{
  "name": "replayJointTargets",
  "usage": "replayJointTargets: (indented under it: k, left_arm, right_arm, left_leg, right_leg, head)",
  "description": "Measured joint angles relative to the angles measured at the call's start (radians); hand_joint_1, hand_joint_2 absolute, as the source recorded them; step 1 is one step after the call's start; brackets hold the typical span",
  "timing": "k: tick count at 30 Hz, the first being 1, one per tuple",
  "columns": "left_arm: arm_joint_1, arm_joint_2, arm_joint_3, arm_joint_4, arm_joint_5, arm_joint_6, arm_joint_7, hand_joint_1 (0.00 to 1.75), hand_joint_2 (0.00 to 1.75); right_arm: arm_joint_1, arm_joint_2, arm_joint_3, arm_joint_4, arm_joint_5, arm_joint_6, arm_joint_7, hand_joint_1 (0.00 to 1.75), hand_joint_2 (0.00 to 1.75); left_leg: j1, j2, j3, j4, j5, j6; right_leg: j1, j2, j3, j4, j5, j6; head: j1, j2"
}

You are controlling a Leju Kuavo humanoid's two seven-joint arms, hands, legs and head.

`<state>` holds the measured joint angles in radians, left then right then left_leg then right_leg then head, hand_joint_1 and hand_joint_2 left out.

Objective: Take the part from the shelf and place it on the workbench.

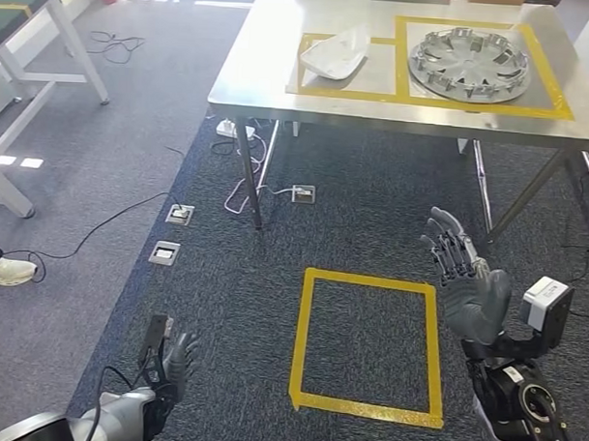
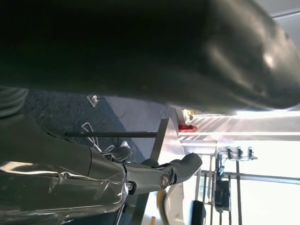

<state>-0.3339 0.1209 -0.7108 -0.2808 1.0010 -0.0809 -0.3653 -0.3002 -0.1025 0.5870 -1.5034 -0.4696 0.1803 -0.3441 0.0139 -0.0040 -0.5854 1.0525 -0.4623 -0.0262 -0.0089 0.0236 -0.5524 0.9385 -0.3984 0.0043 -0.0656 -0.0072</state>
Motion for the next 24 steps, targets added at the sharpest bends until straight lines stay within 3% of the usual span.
replayJointTargets:
  k: [2,5,6,8,10,11,12,13,14,16,17,18,20,22,24]
  left_arm:
    - [-0.001,0.001,0.001,0.000,0.000,0.000,-0.002,0.00,0.00]
    - [0.001,0.000,0.004,0.000,0.000,0.000,-0.003,0.00,0.00]
    - [0.000,0.000,0.005,0.000,0.000,-0.001,-0.003,0.00,0.00]
    - [0.001,0.000,0.008,0.000,-0.001,-0.002,-0.004,0.00,0.00]
    - [0.005,0.002,0.012,0.000,-0.003,-0.002,-0.006,0.00,0.00]
    - [0.009,0.002,0.013,0.000,-0.004,-0.002,-0.007,0.00,0.00]
    - [0.012,0.002,0.014,0.000,-0.005,-0.001,-0.008,0.00,0.00]
    - [0.016,0.002,0.014,0.000,-0.007,-0.001,-0.010,0.00,0.00]
    - [0.018,0.002,0.014,0.000,-0.010,0.001,-0.013,0.00,0.00]
    - [0.021,0.002,0.014,0.000,-0.016,0.006,-0.019,0.00,0.00]
    - [0.021,0.004,0.014,0.000,-0.018,0.008,-0.023,0.00,0.00]
    - [0.023,0.005,0.014,0.000,-0.020,0.009,-0.025,0.00,0.00]
    - [0.024,0.006,0.014,0.000,-0.020,0.008,-0.026,0.00,0.00]
    - [0.023,0.007,0.014,-0.001,-0.020,0.007,-0.027,0.00,0.00]
    - [0.023,0.009,0.014,-0.001,-0.017,0.004,-0.026,0.00,0.00]
  right_arm:
    - [-0.001,0.000,0.000,0.000,0.002,-0.001,0.000,0.00,0.00]
    - [-0.001,0.000,0.000,0.000,0.008,-0.008,-0.001,0.00,0.00]
    - [0.000,0.000,-0.001,0.001,0.011,-0.011,-0.001,0.00,0.00]
    - [0.001,0.000,-0.002,0.001,0.019,-0.017,-0.003,0.00,0.00]
    - [0.007,0.001,-0.002,0.001,0.029,-0.023,-0.005,0.00,0.00]
    - [0.014,0.001,-0.002,0.001,0.033,-0.025,-0.005,0.00,0.00]
    - [0.021,0.001,-0.003,0.001,0.037,-0.027,-0.006,0.00,0.00]
    - [0.028,0.001,-0.003,-0.001,0.040,-0.029,-0.006,0.00,0.00]
    - [0.034,0.001,-0.004,-0.005,0.043,-0.031,-0.006,0.00,0.00]
    - [0.041,0.001,-0.007,-0.019,0.050,-0.035,-0.004,0.00,0.00]
    - [0.044,0.001,-0.008,-0.028,0.054,-0.038,-0.002,0.00,0.00]
    - [0.050,0.001,-0.010,-0.036,0.057,-0.041,0.000,0.00,0.00]
    - [0.063,0.001,-0.014,-0.050,0.060,-0.045,0.005,0.00,0.00]
    - [0.072,0.000,-0.019,-0.062,0.061,-0.050,0.009,0.00,0.00]
    - [0.074,0.000,-0.022,-0.073,0.062,-0.055,0.013,0.00,0.00]
  left_leg:
    - [0.001,-0.010,0.044,-0.092,0.028,0.007]
    - [-0.005,-0.005,0.043,-0.102,0.033,0.027]
    - [-0.006,-0.001,0.042,-0.104,0.037,0.034]
    - [-0.006,0.008,0.040,-0.108,0.043,0.045]
    - [-0.009,0.018,0.037,-0.108,0.045,0.050]
    - [-0.010,0.025,0.036,-0.107,0.045,0.051]
    - [-0.012,0.031,0.035,-0.107,0.045,0.052]
    - [-0.014,0.038,0.035,-0.107,0.045,0.052]
    - [-0.016,0.045,0.036,-0.107,0.045,0.052]
    - [-0.020,0.061,0.036,-0.105,0.043,0.049]
    - [-0.023,0.069,0.035,-0.103,0.043,0.046]
    - [-0.025,0.079,0.034,-0.102,0.043,0.042]
    - [-0.026,0.097,0.032,-0.101,0.042,0.035]
    - [-0.022,0.072,0.019,-0.065,0.015,0.023]
    - [-0.016,0.026,-0.032,0.050,-0.049,0.013]
  right_leg:
    - [0.002,0.007,-0.006,0.003,0.003,0.009]
    - [-0.001,0.013,-0.014,0.004,0.007,0.025]
    - [-0.002,0.009,-0.021,0.016,-0.003,0.029]
    - [-0.004,-0.003,-0.058,0.099,-0.059,0.034]
    - [-0.004,-0.011,-0.113,0.245,-0.132,0.036]
    - [-0.004,-0.012,-0.132,0.297,-0.150,0.036]
    - [-0.003,-0.013,-0.133,0.311,-0.148,0.035]
    - [-0.002,-0.016,-0.114,0.283,-0.128,0.032]
    - [0.000,-0.025,-0.080,0.221,-0.095,0.027]
    - [0.011,-0.066,-0.007,0.079,-0.049,0.014]
    - [0.016,-0.080,0.014,0.036,-0.040,0.009]
    - [0.021,-0.086,0.023,0.016,-0.039,0.004]
    - [0.019,-0.066,0.024,0.009,-0.034,-0.003]
    - [0.013,-0.045,0.023,0.002,-0.024,-0.013]
    - [0.010,-0.024,0.018,-0.001,-0.016,-0.020]
  head:
    - [0.001,0.000]
    - [0.004,0.000]
    - [0.006,0.000]
    - [0.012,0.000]
    - [0.018,0.000]
    - [0.018,0.000]
    - [0.019,0.000]
    - [0.020,0.000]
    - [0.020,0.000]
    - [0.021,0.000]
    - [0.021,0.000]
    - [0.020,0.000]
    - [0.017,0.000]
    - [0.016,0.000]
    - [0.011,0.000]
